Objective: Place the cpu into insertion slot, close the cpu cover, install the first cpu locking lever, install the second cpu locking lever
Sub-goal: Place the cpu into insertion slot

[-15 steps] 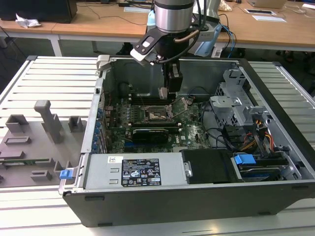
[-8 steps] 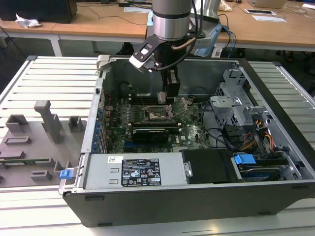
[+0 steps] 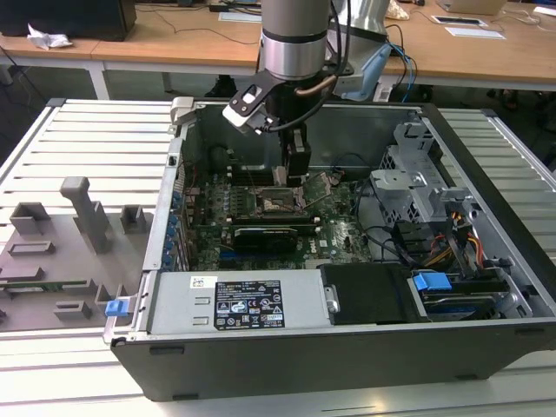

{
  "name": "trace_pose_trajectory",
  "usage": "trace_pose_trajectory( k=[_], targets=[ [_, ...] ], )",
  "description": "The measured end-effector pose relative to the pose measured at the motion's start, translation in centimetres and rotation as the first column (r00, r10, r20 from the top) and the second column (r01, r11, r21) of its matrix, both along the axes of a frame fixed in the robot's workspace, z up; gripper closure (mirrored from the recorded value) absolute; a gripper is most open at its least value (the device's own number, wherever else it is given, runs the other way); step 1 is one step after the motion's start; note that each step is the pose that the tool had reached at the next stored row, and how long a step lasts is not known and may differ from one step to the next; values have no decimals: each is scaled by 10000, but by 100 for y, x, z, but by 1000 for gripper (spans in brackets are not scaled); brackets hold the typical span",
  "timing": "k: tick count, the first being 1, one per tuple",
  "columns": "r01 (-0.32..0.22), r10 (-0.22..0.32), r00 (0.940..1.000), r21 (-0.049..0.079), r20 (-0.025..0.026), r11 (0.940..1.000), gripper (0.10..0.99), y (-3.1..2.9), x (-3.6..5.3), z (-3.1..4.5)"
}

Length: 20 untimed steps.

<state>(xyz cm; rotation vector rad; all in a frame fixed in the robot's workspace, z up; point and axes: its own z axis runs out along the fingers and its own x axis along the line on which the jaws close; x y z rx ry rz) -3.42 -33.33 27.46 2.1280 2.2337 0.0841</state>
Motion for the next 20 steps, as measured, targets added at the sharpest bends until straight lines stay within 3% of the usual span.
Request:
trace_pose_trajectory(
  k=[7,16,20],
  targets=[
    [43,-43,10000,-1,5,10000,561,41,-1,-104],
    [44,-44,10000,1,6,10000,561,76,-1,-331],
    [45,-45,10000,12,7,10000,561,86,-9,-374]
  ],
)
